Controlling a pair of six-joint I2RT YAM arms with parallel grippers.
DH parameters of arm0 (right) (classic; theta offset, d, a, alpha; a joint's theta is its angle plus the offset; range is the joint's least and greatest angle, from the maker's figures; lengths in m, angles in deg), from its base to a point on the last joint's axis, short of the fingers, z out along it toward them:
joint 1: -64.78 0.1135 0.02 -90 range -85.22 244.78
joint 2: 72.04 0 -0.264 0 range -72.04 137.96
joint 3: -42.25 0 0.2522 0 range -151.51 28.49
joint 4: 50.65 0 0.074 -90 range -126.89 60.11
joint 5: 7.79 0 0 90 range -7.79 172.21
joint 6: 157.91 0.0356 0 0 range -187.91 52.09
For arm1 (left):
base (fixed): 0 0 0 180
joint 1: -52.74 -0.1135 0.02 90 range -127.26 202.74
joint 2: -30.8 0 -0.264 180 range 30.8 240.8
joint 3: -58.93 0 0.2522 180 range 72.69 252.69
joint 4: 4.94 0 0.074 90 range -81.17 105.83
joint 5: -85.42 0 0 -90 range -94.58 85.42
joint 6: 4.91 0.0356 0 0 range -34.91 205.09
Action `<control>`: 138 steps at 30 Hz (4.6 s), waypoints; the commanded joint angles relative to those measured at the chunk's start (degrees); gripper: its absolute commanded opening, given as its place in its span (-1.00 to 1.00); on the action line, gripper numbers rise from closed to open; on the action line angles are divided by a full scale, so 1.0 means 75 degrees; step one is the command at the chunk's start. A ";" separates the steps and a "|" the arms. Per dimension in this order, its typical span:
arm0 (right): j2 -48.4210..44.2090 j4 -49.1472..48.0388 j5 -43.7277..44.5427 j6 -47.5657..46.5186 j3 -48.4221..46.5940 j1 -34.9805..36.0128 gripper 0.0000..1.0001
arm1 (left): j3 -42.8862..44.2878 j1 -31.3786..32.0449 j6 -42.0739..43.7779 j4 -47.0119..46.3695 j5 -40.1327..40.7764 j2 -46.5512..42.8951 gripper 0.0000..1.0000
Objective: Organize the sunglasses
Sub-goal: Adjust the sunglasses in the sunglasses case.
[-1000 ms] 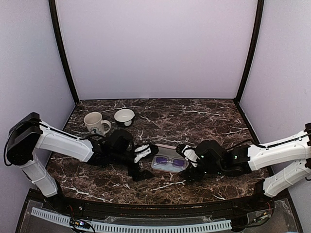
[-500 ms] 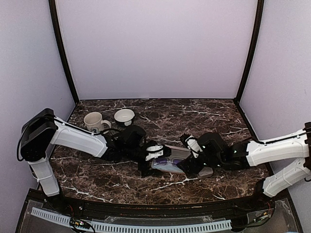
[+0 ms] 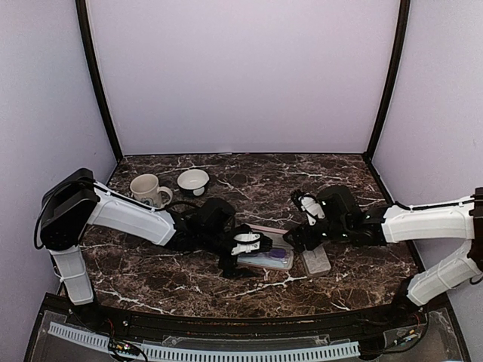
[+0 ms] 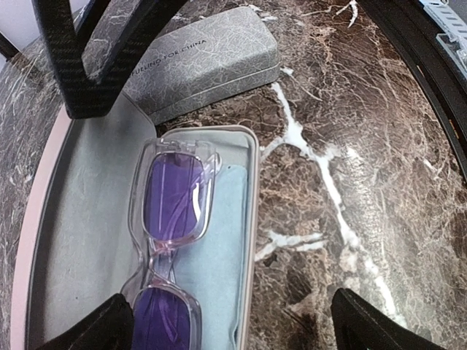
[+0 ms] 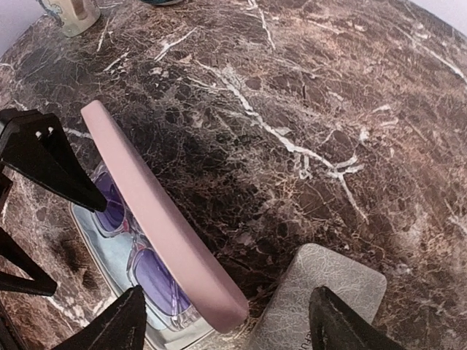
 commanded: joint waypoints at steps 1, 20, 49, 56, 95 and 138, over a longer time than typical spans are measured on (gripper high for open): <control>0.0326 -0.0064 -0.0691 -0.0458 -0.0391 -0.0205 0.43 | 0.0218 0.0030 0.0137 0.0232 -0.0160 -0.0044 0.94; 0.1297 0.0358 -0.1743 -0.1445 -0.1015 -0.0530 -0.30 | 0.0603 0.0056 0.0396 0.0534 -0.0501 0.0246 0.93; 0.1118 0.0553 -0.1968 -0.1486 -0.1126 -0.0530 -0.46 | 0.1218 0.0592 0.0812 -0.0009 0.1151 0.1040 0.94; 0.1108 0.0569 -0.1991 -0.1487 -0.1133 -0.0531 -0.49 | 0.1394 0.0593 0.0806 0.0096 0.1160 0.1229 0.93; 0.1140 0.0637 -0.1968 -0.1510 -0.1137 -0.0531 -0.54 | 0.1463 0.0626 0.0639 0.0961 0.0539 0.1152 0.43; 0.1066 0.0707 -0.2074 -0.1519 -0.1153 -0.0530 -0.56 | 0.0921 0.0628 0.0385 -0.0038 0.1149 0.0672 0.90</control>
